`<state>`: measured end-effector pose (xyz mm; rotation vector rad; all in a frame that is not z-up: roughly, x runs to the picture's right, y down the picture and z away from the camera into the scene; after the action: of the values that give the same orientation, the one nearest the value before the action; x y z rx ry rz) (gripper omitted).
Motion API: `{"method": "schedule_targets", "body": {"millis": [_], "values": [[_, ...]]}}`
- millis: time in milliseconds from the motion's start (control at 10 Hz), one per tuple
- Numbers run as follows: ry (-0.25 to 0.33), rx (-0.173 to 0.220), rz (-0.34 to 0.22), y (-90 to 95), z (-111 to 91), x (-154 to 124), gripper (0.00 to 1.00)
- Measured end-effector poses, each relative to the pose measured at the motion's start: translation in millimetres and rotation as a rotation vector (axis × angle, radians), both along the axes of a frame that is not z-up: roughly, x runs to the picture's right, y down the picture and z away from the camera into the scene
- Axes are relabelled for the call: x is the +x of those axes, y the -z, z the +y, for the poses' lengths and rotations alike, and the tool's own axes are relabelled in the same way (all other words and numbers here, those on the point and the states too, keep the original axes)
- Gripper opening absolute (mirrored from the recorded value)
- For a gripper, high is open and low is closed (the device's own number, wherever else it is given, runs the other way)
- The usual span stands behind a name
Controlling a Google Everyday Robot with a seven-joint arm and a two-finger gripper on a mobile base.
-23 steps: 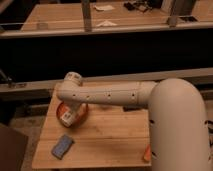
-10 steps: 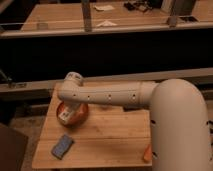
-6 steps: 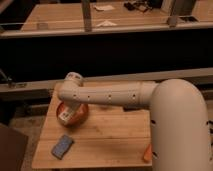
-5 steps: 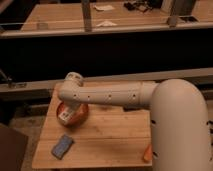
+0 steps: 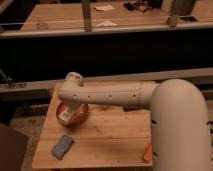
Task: Place the bottle in the ceramic bowl
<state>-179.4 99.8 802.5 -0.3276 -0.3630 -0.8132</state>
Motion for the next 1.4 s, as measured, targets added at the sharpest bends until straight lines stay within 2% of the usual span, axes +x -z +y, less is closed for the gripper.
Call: {"method": "schedule_targets", "body": {"millis": [800,1100,1200,1400], "values": [[-0.009,0.007,-0.01,-0.4,-1.2,-1.9,0.15],[-0.008,0.011,-0.014,-0.2,-0.6,-2.4,0.07],[-0.009,0.012,-0.014,0.0,-0.5,-2.3,0.08],[-0.011,0.013,-0.017,0.2,-0.9,-2.2,0.18]]}}
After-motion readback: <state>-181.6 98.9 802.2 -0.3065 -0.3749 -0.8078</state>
